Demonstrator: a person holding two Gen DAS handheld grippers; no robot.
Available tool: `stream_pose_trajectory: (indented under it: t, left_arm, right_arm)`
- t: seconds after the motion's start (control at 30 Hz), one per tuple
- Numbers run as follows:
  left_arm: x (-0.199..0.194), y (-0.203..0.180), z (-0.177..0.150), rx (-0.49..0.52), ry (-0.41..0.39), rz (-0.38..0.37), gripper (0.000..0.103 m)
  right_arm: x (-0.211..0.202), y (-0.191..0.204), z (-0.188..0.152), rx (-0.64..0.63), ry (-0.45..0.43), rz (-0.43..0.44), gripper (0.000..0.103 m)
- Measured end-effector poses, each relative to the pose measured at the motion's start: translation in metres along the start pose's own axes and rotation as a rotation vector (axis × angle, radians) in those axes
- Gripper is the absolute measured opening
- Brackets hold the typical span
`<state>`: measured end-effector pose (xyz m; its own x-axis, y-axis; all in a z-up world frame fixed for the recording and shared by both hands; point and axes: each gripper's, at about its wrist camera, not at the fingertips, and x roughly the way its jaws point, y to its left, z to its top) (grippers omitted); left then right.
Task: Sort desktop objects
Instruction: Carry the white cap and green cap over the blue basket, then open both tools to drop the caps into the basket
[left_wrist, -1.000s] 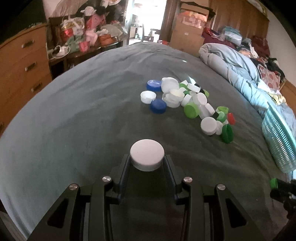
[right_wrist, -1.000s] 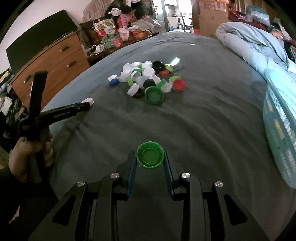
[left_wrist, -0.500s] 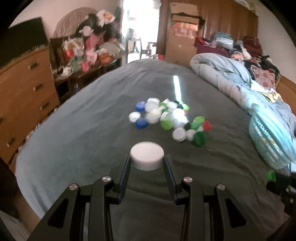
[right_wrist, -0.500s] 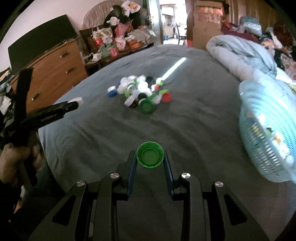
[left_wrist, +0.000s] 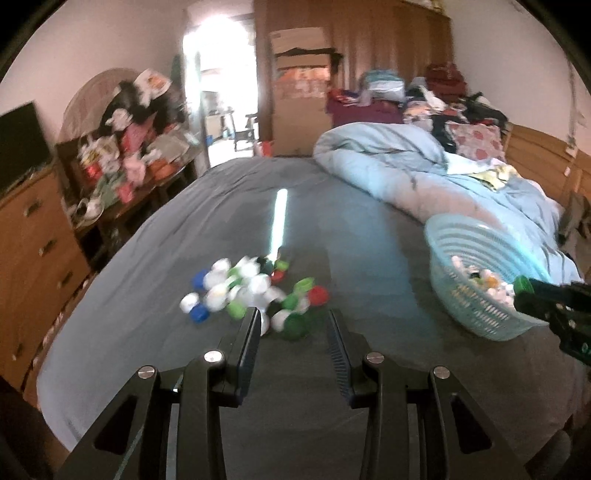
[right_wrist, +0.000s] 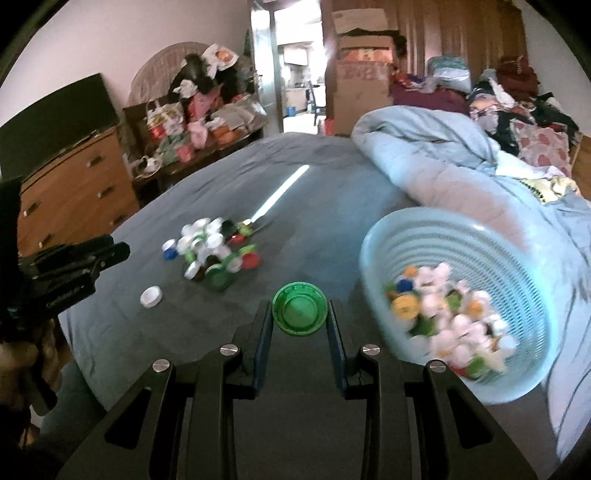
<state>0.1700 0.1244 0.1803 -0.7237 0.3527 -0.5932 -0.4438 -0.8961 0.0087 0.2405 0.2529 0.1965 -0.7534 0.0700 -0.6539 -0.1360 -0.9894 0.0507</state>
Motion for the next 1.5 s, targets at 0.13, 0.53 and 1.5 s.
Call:
stream_pose_trajectory:
  t: [0.13,0.53,1.5]
  left_arm:
    - [-0.002,-0.037,0.026,0.035,-0.029,-0.039,0.04]
    - [0.037,-0.17,0.106,0.136,0.035,-0.235,0.04]
    - [0.107,-0.286,0.155,0.302,0.292,-0.263,0.072]
  right_arm:
    - [-0.01,-0.033,0.011,0.017,-0.02,-0.032,0.025]
    - [-0.018,-0.137,0.06,0.102,0.001,-0.092,0.025]
    - [0.01,-0.215,0.081,0.194,0.189,-0.09,0.036]
